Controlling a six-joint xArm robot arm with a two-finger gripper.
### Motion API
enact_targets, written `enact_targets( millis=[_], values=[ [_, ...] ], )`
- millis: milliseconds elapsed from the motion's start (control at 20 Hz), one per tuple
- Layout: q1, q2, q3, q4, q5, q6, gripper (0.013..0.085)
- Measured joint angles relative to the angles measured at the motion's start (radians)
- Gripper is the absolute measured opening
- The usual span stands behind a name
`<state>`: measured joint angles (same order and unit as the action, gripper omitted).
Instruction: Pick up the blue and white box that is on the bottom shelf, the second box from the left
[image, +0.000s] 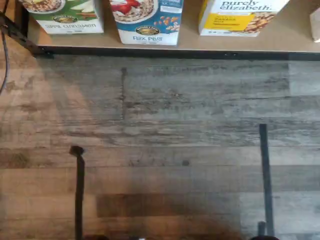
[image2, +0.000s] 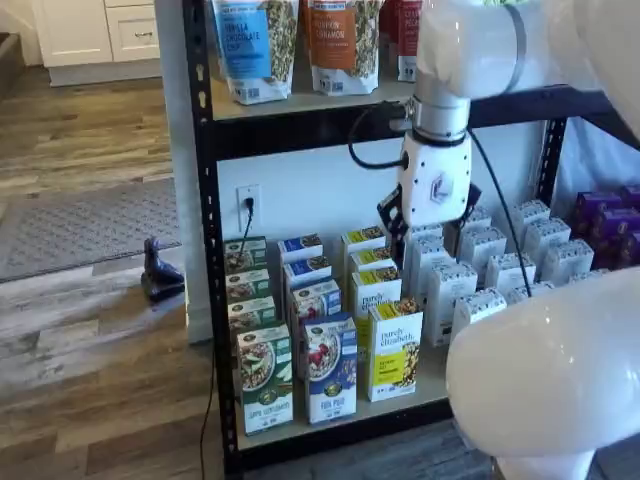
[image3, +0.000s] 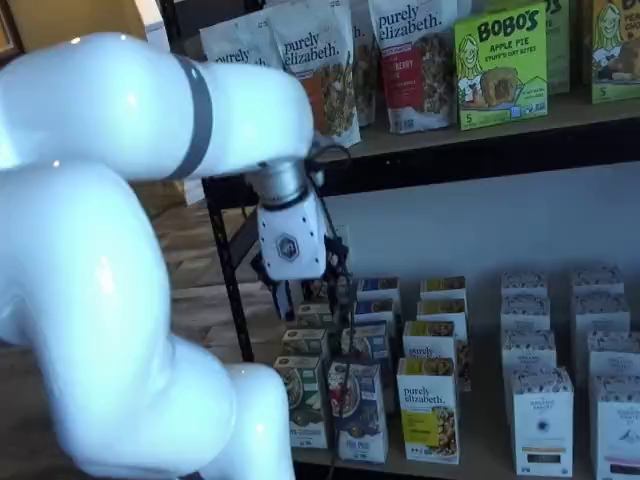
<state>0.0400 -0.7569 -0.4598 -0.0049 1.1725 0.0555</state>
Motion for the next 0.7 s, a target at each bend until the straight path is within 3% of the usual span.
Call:
enact_targets(
  millis=[250, 700],
  values=[
    [-0.025, 0.06, 0.06, 0.059, -0.131, -0.054, 0.085],
    [-0.016, 0.169, 0.113, 0.1, -0.326, -0.082, 0.085]
  ],
)
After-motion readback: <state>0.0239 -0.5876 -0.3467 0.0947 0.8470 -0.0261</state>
